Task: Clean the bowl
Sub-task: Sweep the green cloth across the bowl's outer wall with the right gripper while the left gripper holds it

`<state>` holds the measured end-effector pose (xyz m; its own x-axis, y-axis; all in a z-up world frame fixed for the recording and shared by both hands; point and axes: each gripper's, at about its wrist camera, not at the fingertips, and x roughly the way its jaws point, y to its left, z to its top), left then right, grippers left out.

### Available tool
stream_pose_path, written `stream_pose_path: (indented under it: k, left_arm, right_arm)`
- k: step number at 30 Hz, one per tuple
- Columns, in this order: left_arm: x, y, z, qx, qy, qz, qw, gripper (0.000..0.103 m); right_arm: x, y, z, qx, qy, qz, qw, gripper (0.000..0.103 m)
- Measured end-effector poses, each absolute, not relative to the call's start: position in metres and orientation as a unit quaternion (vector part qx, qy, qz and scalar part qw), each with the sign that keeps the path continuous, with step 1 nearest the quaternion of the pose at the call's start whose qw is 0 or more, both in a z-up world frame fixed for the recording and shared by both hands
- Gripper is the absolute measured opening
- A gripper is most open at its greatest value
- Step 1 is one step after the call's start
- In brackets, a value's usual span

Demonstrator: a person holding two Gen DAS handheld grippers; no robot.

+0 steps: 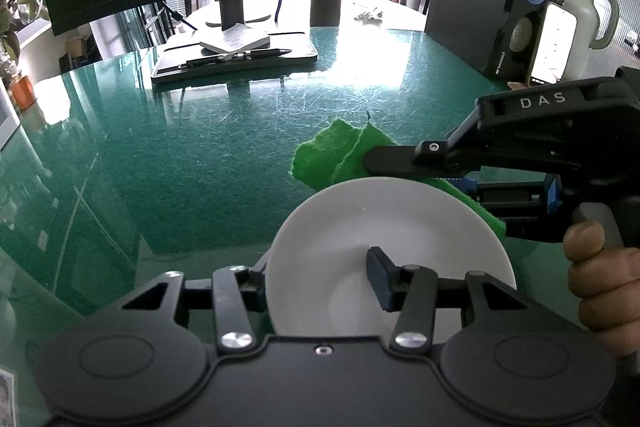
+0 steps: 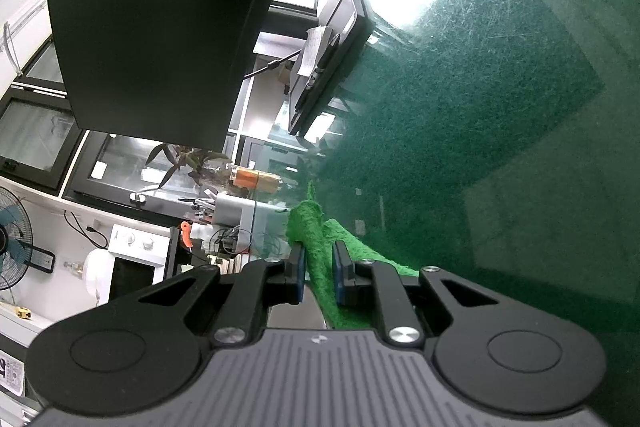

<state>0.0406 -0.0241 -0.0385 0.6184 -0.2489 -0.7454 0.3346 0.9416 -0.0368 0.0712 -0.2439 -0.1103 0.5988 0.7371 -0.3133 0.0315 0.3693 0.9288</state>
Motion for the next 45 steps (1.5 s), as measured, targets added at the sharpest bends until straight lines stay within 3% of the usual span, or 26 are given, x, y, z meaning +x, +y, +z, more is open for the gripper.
stream_pose_path:
  k: [17, 27, 35, 45]
  left_arm:
    - [0.041, -0.025, -0.039, 0.056, 0.4, -0.168, 0.899, 0.049]
    - [0.039, -0.023, -0.04, 0.053, 0.395, -0.165, 0.902, 0.048]
    - [0.041, -0.023, -0.041, 0.058, 0.389, -0.171, 0.903, 0.048]
    - [0.042, -0.023, -0.042, 0.055, 0.388, -0.172, 0.904, 0.048]
  right_arm:
    - [0.033, -0.269, -0.115, 0.551, 0.357, 0.213, 0.724, 0.014]
    - [0.059, -0.249, -0.115, 0.543, 0.354, 0.215, 0.73, 0.013]
    - [0.012, -0.277, -0.126, 0.589, 0.342, 0.197, 0.705, 0.013]
    - [0.038, -0.256, -0.099, 0.514, 0.304, 0.235, 0.767, 0.013]
